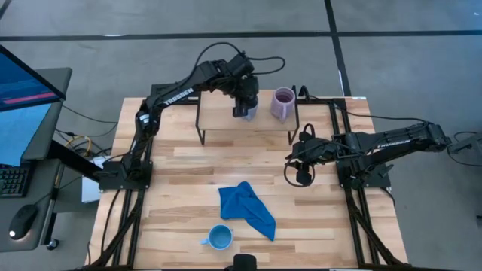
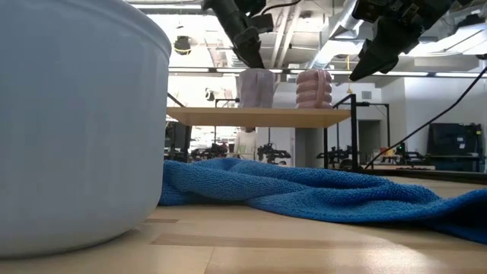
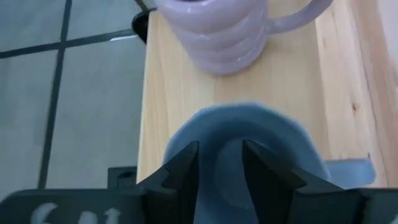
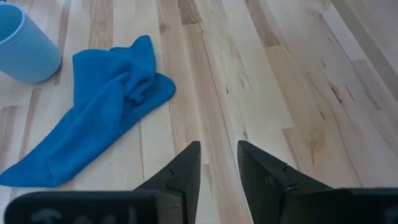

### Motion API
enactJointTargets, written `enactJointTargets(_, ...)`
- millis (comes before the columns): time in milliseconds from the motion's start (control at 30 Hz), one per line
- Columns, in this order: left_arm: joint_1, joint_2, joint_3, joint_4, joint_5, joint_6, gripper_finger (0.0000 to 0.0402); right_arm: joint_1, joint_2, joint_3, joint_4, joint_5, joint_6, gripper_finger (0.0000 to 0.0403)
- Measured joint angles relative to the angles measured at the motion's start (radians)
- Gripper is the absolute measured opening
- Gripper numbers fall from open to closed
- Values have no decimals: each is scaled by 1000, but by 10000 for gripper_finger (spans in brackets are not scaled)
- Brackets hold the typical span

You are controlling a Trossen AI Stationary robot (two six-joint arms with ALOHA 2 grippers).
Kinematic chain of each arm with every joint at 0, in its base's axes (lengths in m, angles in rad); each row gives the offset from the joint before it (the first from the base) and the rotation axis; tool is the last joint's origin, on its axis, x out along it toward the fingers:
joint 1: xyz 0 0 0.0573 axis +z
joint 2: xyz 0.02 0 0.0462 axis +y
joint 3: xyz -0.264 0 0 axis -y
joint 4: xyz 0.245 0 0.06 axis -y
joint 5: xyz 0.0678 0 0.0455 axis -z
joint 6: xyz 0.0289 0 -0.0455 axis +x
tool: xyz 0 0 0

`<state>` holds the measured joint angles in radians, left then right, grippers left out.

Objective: Stack small to large cups/mugs on shelf
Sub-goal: Put the light blue mug on the shelf

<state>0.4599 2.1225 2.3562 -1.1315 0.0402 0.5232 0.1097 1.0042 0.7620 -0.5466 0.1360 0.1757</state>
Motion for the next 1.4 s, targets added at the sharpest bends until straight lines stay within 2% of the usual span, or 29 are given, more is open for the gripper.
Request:
enactJointTargets(167,0,-28,0,-27,-16,3,113,0,0,0,-1,0,0,128)
enactJointTargets(467,-1,-137,0,45,-22,5,113,-1,0,0,-1,0,0,128)
enactJointTargets(733,-1,-269,0,47,-11,-120,113,-1,0,0,-4,0,-1,128)
enactJointTargets(833,-5,-308,0,45,27,-171,113,1,0,0,-4,0,-1,128)
enactJointTargets(1000,-38,-356,-7,-19,55,-204,112,2,0,0,-20,0,0,128)
enactJointTargets(1233,-103,-445,-159,-30,-37,-225,75,2,0,0,-30,0,0,128)
enactJointTargets(1333,-116,-519,-283,3,-37,-230,58,2,0,0,-30,0,0,128)
enactJointTargets(1400,-119,-590,-404,94,-37,-246,50,5,0,0,-30,0,0,128)
